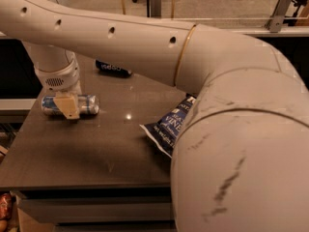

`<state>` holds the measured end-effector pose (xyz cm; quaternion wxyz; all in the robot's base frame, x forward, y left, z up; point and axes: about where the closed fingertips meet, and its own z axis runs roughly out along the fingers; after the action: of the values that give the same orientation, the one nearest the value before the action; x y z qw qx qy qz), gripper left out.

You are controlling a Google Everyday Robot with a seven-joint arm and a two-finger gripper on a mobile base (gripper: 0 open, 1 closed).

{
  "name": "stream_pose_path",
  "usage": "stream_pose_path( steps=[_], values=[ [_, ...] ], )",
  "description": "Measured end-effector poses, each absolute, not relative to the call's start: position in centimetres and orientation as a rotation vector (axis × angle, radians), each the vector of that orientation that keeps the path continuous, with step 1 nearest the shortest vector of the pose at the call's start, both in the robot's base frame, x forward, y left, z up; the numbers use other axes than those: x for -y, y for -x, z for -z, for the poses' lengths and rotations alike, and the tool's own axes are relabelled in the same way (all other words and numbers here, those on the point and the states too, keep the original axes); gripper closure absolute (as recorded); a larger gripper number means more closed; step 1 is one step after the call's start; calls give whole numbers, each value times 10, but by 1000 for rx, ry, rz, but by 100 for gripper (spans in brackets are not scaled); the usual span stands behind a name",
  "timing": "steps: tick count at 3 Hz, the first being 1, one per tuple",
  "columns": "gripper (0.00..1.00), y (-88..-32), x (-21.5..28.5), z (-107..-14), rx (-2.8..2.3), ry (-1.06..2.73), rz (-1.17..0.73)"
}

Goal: Place redbull can upright

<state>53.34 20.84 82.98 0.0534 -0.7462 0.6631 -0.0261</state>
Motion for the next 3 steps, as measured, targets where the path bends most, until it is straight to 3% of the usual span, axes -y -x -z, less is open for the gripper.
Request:
stream_pose_path(
  steps=[2, 3],
  values=[
    [100, -534, -209, -832, -2014, 2262, 74],
    [100, -534, -209, -832, -2014, 2262, 74]
  ],
)
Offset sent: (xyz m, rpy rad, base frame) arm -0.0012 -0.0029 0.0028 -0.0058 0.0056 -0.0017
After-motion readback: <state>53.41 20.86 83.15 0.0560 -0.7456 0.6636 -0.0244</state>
